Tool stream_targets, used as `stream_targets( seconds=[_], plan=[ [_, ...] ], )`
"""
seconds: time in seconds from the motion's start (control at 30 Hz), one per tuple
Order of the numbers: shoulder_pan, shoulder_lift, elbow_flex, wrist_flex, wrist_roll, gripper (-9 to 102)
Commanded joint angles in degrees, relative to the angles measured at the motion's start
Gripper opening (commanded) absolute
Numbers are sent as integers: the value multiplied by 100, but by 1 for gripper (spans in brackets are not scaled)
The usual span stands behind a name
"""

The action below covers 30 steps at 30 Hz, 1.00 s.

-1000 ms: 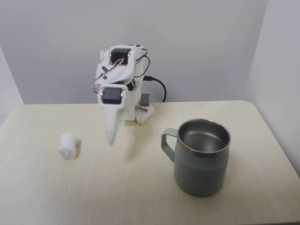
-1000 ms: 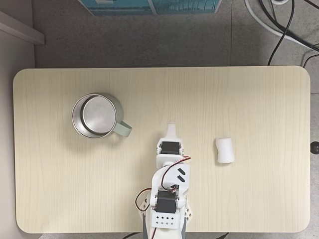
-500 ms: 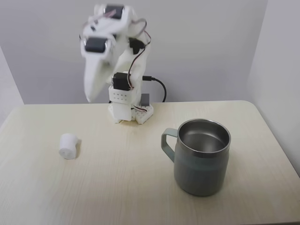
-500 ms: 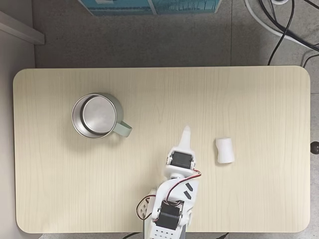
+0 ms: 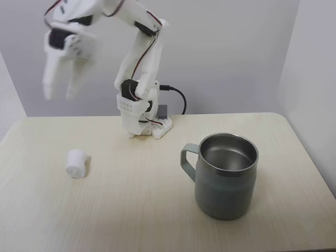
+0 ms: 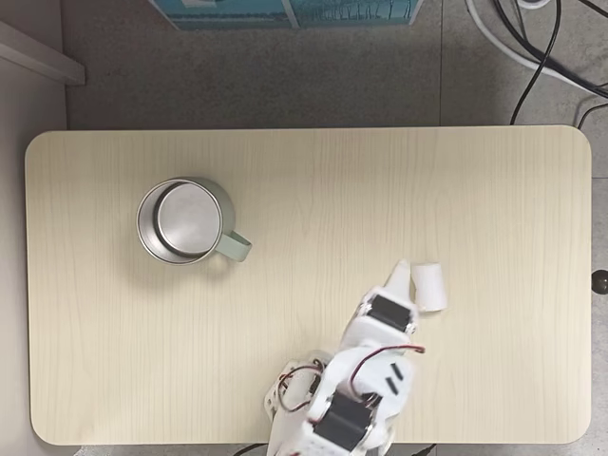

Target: Grasp a dressing and put it in the cup.

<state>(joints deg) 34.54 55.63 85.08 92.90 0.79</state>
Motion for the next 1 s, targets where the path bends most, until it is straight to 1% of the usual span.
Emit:
stream_targets(
  seconds=[0.0, 0.13, 0.5, 0.73, 0.97],
  plan=[
    [352, 466, 176, 53, 132, 21],
    [554, 923, -44, -18, 167, 22],
    [835, 1222, -1635, -1389, 26, 24],
    [809, 1020, -2681, -2109, -70, 24],
    [703, 738, -3516, -2558, -97, 24]
  ],
)
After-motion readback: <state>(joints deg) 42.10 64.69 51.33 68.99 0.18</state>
